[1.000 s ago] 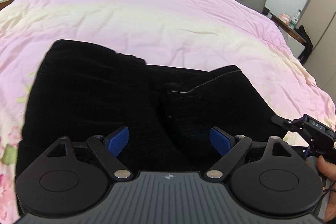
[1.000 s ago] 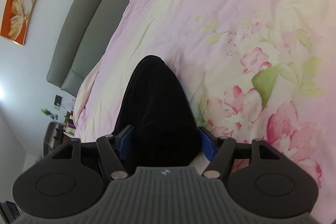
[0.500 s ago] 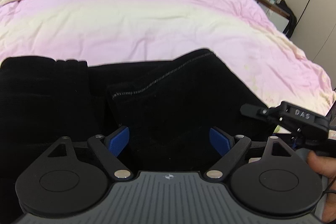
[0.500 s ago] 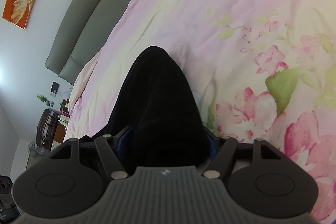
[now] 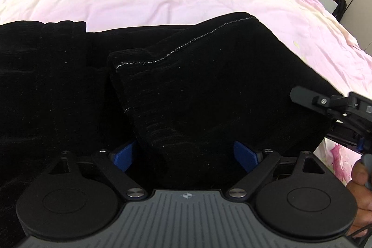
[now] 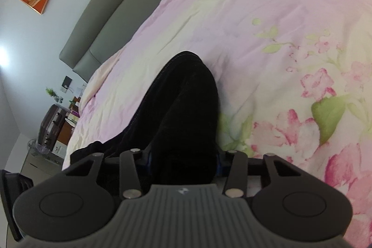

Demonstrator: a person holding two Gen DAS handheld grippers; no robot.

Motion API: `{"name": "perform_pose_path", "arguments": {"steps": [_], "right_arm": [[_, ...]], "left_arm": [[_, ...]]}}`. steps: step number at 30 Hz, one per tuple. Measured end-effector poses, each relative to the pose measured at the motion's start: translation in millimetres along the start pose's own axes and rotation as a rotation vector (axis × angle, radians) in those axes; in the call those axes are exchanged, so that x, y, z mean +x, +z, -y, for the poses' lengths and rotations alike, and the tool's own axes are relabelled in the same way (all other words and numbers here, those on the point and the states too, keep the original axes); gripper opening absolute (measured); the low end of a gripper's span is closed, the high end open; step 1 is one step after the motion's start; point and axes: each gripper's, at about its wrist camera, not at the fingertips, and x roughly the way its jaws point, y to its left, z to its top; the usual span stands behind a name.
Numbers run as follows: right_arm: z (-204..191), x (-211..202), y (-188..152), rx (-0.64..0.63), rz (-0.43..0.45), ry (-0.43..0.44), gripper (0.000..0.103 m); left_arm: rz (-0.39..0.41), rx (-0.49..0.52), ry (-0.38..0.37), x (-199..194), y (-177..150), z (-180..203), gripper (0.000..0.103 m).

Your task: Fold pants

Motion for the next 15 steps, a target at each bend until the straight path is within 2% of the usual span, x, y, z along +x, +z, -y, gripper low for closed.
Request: {"name": "perform_pose_path", "arguments": {"steps": [3, 4, 7, 9, 11, 15], "right_arm": [[-4, -1, 0, 0.002, 0.006, 0.079, 0.041], [-5, 0, -1, 0.004, 0.003, 0.089, 0.045], [-1, 2, -2, 0.036, -0.007, 0.051, 0.051], [6, 3, -4, 0.07, 0.002, 0.008, 0.051], [18, 2, -4, 0.14, 0.012, 0.02, 0.049], [29, 1, -4, 0.227, 0.016, 0.052, 0.047]], "left_arm": [[-0.005, -0.014, -0.019, 1, 0, -6, 0.103], [-0.004, -0.01, -0.02, 0, 0, -6, 0.103], [0.001, -0.005, -0.015, -2, -2, -7, 0.103], [0.008, -0.008, -0.013, -5, -2, -6, 0.103], [0.02, -0.021, -0.016, -13, -2, -6, 0.1], [0.07, -0.062, -0.092, -54, -1, -16, 0.094]]}}
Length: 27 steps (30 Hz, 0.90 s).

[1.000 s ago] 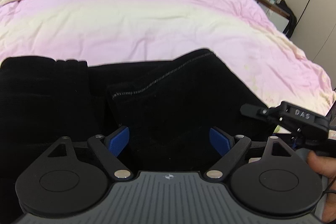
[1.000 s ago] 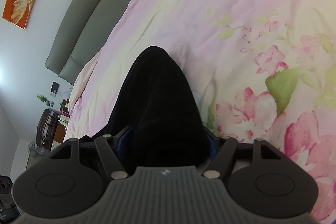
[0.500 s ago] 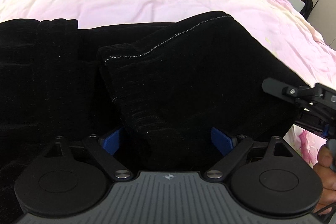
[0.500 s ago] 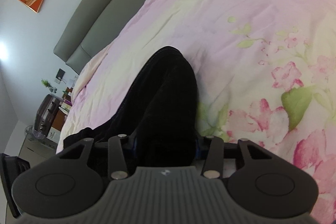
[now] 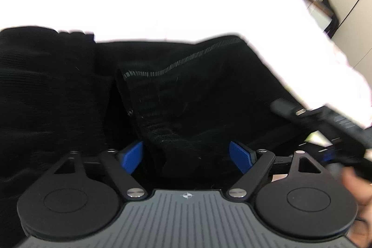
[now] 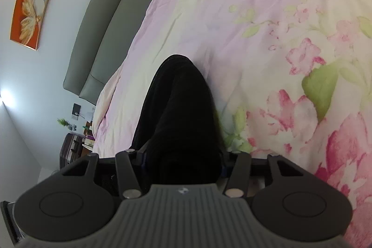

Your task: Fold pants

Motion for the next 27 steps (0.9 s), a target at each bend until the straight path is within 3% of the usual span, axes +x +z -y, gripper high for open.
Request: {"name": "perform_pose_path", "arguments": {"steps": [2, 4, 7, 10, 13, 16, 21, 27], "right_arm": [[-1, -1, 0, 0.001, 0.0, 0.0, 0.046], [-3, -2, 0, -0.011, 0.001, -0.005, 0.045], [-4, -3, 0, -0.013, 0.002, -0.006, 0.045], [-6, -2, -1, -0.015, 0.003, -0.008, 0.045], [-6, -2, -1, -0.015, 0.005, -0.009, 0.045], [-6, -2, -2, -0.019, 0.008, -0.013, 0.045], [-6, -2, -3, -0.018, 0.013, -0.017, 0.044], [-3, -4, -3, 0.007, 0.018, -0.01, 0.044]], "left_arm": [[0.061, -0.009, -0.014, -29, -1, -9, 0.094], [0.112, -0.015, 0.025, -55, 1, -20, 0.094], [0.179, -0.042, 0.16, -86, 0, -49, 0.094], [0.175, -0.079, 0.326, -99, -3, -85, 0.094], [0.17, -0.118, 0.424, -103, -10, -115, 0.093], [0.153, -0.172, 0.427, -104, -17, -137, 0.092], [0.102, -0.208, 0.394, -88, -31, -141, 0.092], [0.105, -0.244, 0.366, -71, -50, -143, 0.103]]}}
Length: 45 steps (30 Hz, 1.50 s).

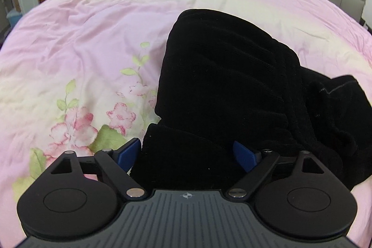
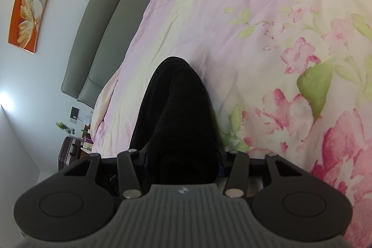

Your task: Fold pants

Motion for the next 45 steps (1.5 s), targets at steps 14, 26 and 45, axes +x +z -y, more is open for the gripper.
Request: {"name": "perform_pose_path", "arguments": {"steps": [14, 26, 45], "right_arm": [[-122, -25, -36, -0.268, 0.241, 0.017, 0.03], [-293, 53, -292, -1.518, 0.097, 0.118, 0.031], [-272, 118, -354, -1.639, -0.096, 0.071, 0.037]], "left_arm": [[0.013, -0.205, -0.225, -16, -1, -56, 0.094], [0.129, -0.456, -0.13, -78, -2, -173, 0.093], [0.137, -0.499, -0.203, -73, -5, -169, 0.093]]}}
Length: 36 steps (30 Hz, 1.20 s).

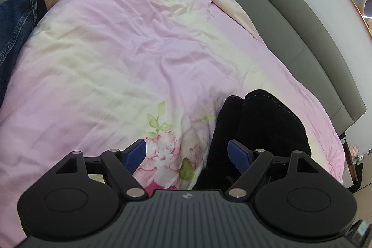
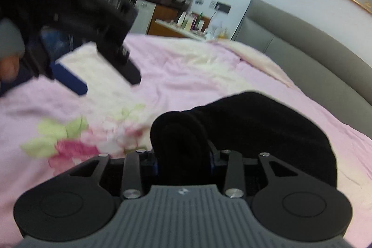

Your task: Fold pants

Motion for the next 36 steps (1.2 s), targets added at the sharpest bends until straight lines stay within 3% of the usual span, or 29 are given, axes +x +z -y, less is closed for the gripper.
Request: {"name": "perform_pose_path", "arguments": {"steps": [2, 4, 6, 9, 11, 14, 17, 19, 22, 24, 27, 33, 36], "right_arm": [[2, 1, -5, 0.005, 0.011, 0.04, 0.046], [7, -7, 2, 0.031, -0.007, 0.091, 0.063], [15, -20, 8, 0.048, -0.004, 0.115, 0.066], [41, -50, 13, 0.134, 0.021, 0.152, 0.06], [62, -73, 13, 0.218, 0.058, 0.17, 0.06], [94, -103, 4, 0.328, 0.11, 0.147, 0.058], [128, -120, -13, 0.476, 0.132, 0.107, 0.048], [150, -120, -28, 0.597, 0.106, 0.045, 0.033], [169, -104, -52, 0.731, -0.011, -0.06, 0.027], [161, -84, -64, 0.716, -0.105, -0.038, 0.026], [138, -78, -66, 0.611, -0.104, -0.069, 0.03], [131, -93, -75, 0.605, -0.077, -0.056, 0.03], [132, -96, -79, 0.631, -0.068, -0.053, 0.03]], "left_arm": [[-0.035, -0.012, 0.009, 9, -5, -2, 0.092], [-0.061, -0.025, 0.003, 15, -10, -2, 0.092], [-0.07, -0.021, -0.021, 17, -12, 2, 0.092], [-0.053, 0.017, -0.038, 14, -14, 14, 0.092], [-0.023, 0.08, -0.005, 11, -17, 26, 0.092], [-0.023, 0.126, -0.018, 11, -21, 36, 0.092], [-0.034, 0.128, -0.056, 13, -24, 40, 0.092], [-0.029, 0.144, -0.065, 11, -26, 44, 0.092], [-0.032, 0.154, -0.091, 11, -27, 47, 0.092], [-0.039, 0.159, -0.103, 12, -29, 49, 0.092], [-0.048, 0.167, -0.11, 14, -32, 50, 0.092], [-0.092, 0.128, -0.174, 19, -35, 54, 0.092], [-0.111, 0.164, -0.205, 21, -41, 63, 0.093]]}}
